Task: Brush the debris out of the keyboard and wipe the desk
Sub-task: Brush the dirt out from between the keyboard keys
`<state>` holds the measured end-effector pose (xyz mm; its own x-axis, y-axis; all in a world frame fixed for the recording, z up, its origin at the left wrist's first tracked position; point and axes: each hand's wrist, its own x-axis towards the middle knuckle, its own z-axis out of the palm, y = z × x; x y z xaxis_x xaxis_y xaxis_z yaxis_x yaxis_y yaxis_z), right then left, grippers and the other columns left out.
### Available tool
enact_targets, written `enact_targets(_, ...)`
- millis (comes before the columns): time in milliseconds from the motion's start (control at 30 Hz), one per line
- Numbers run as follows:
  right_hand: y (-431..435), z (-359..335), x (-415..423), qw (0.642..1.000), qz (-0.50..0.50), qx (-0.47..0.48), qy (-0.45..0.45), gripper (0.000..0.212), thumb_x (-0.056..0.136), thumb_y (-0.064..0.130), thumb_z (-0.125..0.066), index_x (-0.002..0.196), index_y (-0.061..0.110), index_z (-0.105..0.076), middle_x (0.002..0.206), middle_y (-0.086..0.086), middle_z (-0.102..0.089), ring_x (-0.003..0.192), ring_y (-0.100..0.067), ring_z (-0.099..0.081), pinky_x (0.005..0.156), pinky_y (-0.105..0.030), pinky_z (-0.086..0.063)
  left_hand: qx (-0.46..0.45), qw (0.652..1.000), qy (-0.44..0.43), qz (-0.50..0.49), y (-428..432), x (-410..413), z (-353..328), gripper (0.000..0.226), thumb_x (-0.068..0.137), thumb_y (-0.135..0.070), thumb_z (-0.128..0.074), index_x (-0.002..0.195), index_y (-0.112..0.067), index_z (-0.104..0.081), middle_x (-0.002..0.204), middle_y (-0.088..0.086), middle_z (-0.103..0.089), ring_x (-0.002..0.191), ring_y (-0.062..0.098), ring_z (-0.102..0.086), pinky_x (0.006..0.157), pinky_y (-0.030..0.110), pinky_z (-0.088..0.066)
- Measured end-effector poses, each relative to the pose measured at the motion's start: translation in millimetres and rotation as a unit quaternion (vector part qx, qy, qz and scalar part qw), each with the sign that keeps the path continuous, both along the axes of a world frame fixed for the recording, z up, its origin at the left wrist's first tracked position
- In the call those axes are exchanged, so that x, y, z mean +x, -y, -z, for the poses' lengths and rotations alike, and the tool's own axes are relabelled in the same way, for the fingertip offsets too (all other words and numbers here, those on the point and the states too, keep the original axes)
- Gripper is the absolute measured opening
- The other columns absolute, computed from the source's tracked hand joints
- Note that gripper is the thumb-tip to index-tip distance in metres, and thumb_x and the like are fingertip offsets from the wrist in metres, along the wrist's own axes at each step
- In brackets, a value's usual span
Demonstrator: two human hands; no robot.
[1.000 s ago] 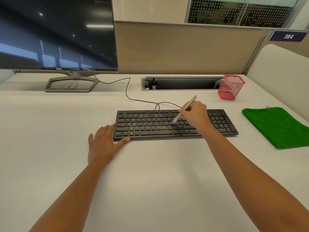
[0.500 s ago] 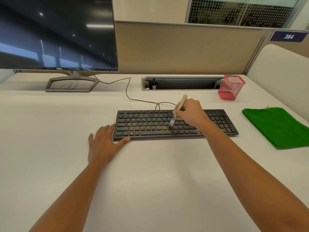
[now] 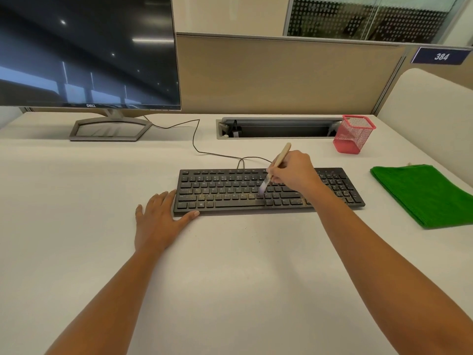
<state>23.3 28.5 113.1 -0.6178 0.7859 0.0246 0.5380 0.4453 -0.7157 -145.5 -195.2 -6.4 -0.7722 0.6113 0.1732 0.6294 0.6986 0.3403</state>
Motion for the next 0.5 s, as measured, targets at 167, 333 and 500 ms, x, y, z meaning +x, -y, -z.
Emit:
enact_targets(167,1,8,-1,0.989,0.046,0.135,0.048,0.026,0.089,0.024,-0.062,0.102,0.002,-0.066,0.095,-0.012,-0.068,0.077,-0.018,-0.059,0.071,-0.023,-0.045,-0.006,1.000,0.008,-0.003,0,0,1,0.093,0.071,-0.087,-0.028,0.145,-0.030,-0.030,0.149,-0.005,-0.034,0.142,0.013,-0.019,0.116,0.046,-0.009)
enact_targets(333,14,19,-11,0.992,0.016,0.120,0.044,0.030,0.089,0.029,-0.062,0.101,0.002,-0.067,0.094,-0.012,-0.069,0.079,-0.018,-0.061,0.070,-0.022,-0.044,-0.001,1.000,0.008,-0.005,0,1,-1,0.091,0.073,-0.086,-0.030,0.144,-0.029,-0.032,0.149,-0.005,-0.035,0.141,0.013,-0.021,0.115,0.046,-0.010)
enact_targets(500,15,25,-19,0.999,-0.001,0.036,-0.033,0.028,0.086,0.025,-0.066,0.097,0.000,-0.067,0.089,-0.015,-0.071,0.082,-0.024,-0.070,0.080,-0.038,-0.057,0.003,1.000,0.009,-0.009,0,1,-1,0.080,0.079,-0.075,-0.041,0.145,-0.030,-0.031,0.149,-0.005,-0.034,0.141,0.013,-0.020,0.116,0.046,-0.009)
